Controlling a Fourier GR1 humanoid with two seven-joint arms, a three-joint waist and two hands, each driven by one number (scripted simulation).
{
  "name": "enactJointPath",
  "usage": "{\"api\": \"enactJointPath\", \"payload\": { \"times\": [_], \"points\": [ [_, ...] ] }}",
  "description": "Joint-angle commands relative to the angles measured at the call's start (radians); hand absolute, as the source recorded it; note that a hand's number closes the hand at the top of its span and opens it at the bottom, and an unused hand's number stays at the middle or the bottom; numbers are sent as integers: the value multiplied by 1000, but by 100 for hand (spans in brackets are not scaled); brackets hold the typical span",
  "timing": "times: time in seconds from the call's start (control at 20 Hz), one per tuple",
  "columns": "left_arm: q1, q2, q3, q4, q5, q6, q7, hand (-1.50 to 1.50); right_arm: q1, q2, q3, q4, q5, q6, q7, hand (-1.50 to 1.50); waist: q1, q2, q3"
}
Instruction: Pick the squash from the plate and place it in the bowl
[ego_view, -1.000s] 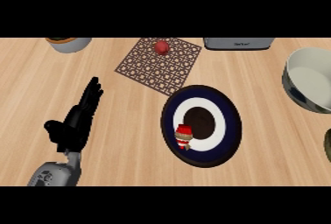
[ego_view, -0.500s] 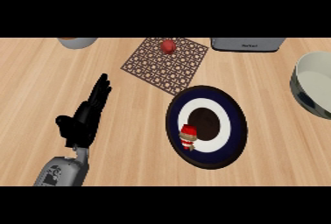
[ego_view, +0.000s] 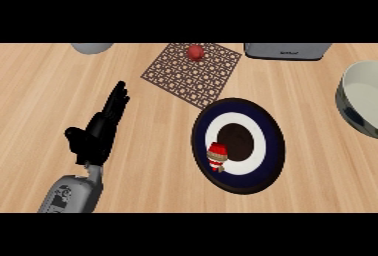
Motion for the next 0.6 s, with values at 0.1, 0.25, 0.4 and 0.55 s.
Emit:
{"api": "enactJointPath", "payload": {
  "times": [0.1, 0.25, 0.4, 0.55],
  "points": [
    [-22, -17, -6, 18, -21, 6, 0, 0, -128, 15, 21, 347, 103, 29, -190, 150, 12, 6, 2],
    [-31, -5, 1, -20, -5, -11, 23, 0, -167, 44, 27, 442, 98, 112, -144, 150, 21, 8, 2],
    [18, -7, -18, -59, -9, -12, 31, 0, -161, 42, 50, 501, 115, 213, -227, -150, 23, 7, 4],
    [18, 13, 7, -8, 4, -47, -20, 0, -193, 41, 44, 558, 119, 269, -321, -150, 17, 11, 4]
  ]
}}
